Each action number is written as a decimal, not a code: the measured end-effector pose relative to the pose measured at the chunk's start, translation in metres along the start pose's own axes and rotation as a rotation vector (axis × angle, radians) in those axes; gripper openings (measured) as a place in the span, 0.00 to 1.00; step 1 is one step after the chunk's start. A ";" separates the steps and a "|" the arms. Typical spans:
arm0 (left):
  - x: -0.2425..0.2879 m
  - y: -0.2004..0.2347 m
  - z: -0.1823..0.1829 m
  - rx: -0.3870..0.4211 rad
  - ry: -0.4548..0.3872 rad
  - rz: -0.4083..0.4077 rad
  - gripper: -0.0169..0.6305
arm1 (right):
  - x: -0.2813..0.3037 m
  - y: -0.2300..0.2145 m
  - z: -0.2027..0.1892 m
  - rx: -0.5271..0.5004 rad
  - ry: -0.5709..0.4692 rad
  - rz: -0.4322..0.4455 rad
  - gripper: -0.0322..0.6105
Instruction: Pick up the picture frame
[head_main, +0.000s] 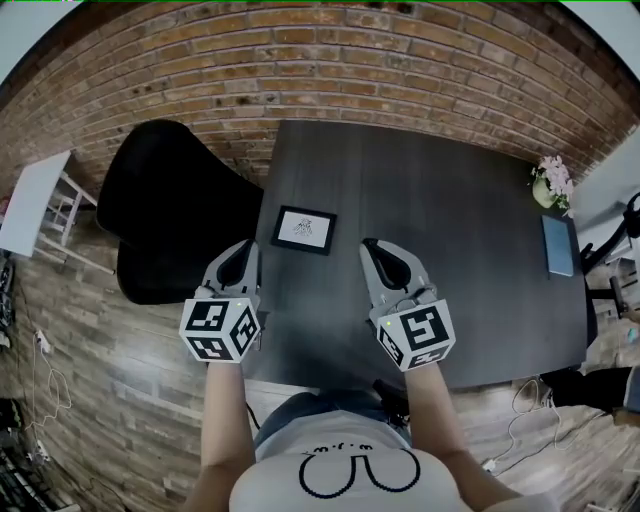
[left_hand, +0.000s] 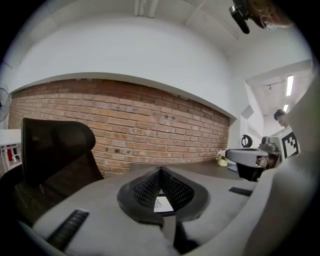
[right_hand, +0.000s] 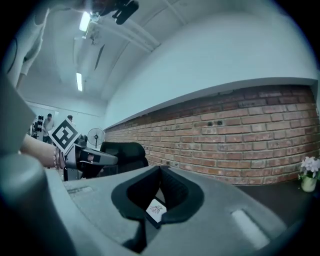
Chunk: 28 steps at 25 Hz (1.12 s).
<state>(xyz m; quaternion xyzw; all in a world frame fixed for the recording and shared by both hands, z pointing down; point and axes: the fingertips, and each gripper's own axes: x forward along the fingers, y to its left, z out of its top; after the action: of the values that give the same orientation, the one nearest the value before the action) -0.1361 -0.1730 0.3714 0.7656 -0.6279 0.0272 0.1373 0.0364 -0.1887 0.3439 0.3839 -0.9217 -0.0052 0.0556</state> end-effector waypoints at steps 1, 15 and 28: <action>0.007 0.003 0.000 -0.007 0.006 -0.002 0.03 | 0.005 -0.004 -0.003 0.008 0.007 0.001 0.05; 0.061 0.042 -0.038 -0.027 0.156 -0.016 0.41 | 0.048 -0.016 -0.039 0.085 0.100 -0.029 0.05; 0.125 0.073 -0.096 -0.009 0.339 -0.104 0.39 | 0.085 -0.023 -0.104 0.207 0.271 -0.147 0.29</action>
<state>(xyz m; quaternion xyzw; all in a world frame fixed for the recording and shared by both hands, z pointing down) -0.1683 -0.2810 0.5035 0.7809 -0.5553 0.1461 0.2459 0.0049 -0.2617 0.4547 0.4509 -0.8709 0.1376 0.1388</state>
